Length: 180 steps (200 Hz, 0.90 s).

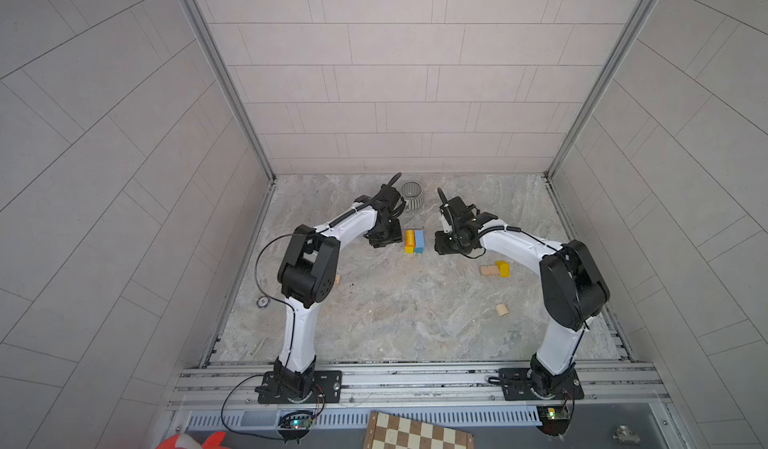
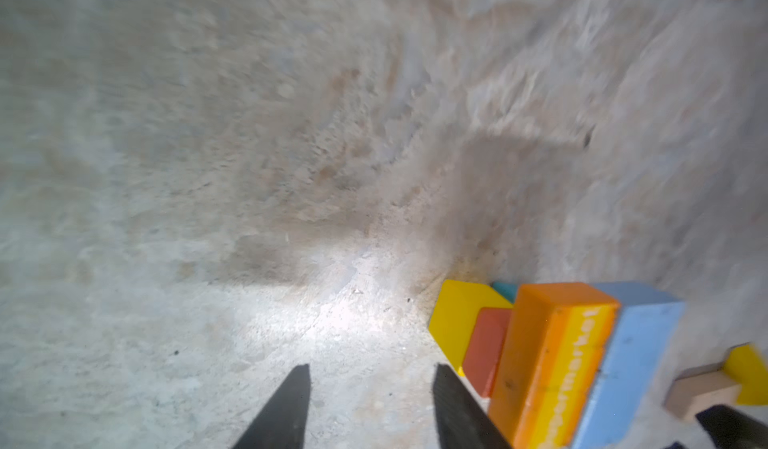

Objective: Build the wood block tower
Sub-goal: 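Withdraw the left gripper from the stack while the right gripper moves over the wooden block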

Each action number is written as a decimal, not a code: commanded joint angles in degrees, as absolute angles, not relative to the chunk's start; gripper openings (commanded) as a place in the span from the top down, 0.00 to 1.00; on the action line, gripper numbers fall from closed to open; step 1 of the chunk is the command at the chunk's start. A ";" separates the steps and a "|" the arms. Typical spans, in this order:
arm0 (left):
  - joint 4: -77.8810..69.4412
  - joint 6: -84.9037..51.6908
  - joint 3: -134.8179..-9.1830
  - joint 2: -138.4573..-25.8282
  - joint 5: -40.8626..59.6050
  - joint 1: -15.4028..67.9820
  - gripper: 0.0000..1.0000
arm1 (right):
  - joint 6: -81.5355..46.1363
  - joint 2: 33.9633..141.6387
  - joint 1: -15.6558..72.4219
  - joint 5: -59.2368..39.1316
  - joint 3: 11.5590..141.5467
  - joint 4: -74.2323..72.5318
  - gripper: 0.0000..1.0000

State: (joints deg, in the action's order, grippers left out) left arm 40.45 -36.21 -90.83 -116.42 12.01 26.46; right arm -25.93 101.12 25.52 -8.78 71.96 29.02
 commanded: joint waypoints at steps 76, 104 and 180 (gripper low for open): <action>29.40 -39.37 -69.48 -98.35 4.00 28.87 0.09 | -29.72 81.86 15.17 0.90 51.65 28.92 0.27; 27.20 -39.77 -63.20 -92.94 -0.26 30.28 0.08 | -30.73 81.13 11.71 -0.38 48.82 28.50 0.26; 21.07 -41.16 -49.14 -83.09 -5.52 30.08 0.07 | -29.78 81.42 6.06 -4.96 46.21 25.61 0.36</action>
State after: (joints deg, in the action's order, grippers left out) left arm 23.77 -39.92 -52.23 -85.41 -1.96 30.33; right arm -29.76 81.84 5.93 -2.92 46.24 26.94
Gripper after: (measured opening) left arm 0.925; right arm 0.668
